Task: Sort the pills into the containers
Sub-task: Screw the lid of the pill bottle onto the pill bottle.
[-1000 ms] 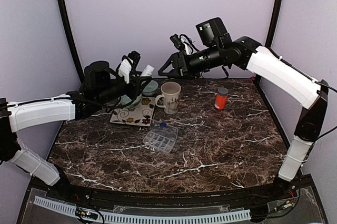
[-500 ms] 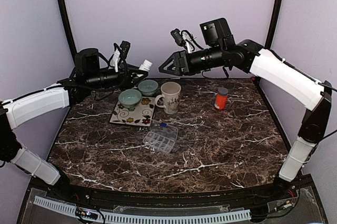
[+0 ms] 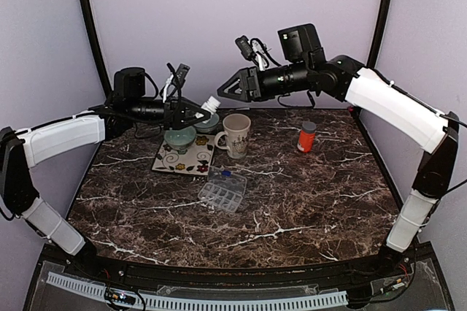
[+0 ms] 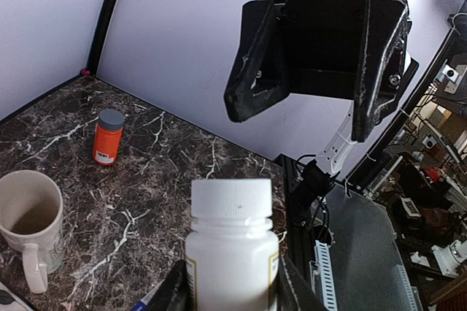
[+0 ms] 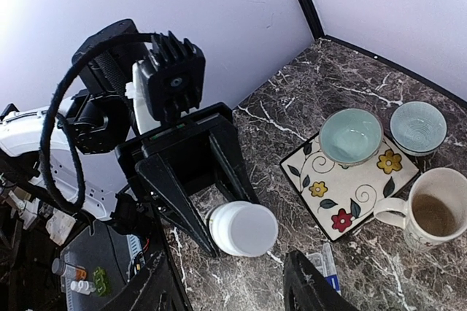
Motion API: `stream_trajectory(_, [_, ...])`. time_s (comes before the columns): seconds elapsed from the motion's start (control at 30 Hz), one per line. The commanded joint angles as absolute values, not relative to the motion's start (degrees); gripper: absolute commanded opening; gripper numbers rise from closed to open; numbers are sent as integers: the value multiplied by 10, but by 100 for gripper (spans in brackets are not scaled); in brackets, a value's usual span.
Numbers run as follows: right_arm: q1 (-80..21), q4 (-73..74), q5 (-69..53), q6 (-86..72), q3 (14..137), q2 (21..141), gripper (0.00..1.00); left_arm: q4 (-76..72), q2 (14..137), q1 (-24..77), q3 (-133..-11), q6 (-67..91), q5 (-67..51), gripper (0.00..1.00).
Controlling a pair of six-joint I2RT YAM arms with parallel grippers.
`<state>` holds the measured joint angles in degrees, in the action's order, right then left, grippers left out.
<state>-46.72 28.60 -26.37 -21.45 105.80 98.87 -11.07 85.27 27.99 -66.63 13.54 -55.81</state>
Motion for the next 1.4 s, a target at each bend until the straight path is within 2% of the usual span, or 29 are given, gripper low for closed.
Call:
stream_trajectory(0.0, [-465, 257, -282, -212, 1075, 998, 52, -129, 862, 274, -692, 168, -625, 0])
stream_trajectory(0.77, [-463, 237, -312, -227, 1073, 1023, 52, -172, 896, 271, -714, 212, -680, 0])
stream_trajectory(1.37, [-452, 212, -337, -248, 1063, 1033, 48, -190, 905, 269, -720, 225, -692, 0])
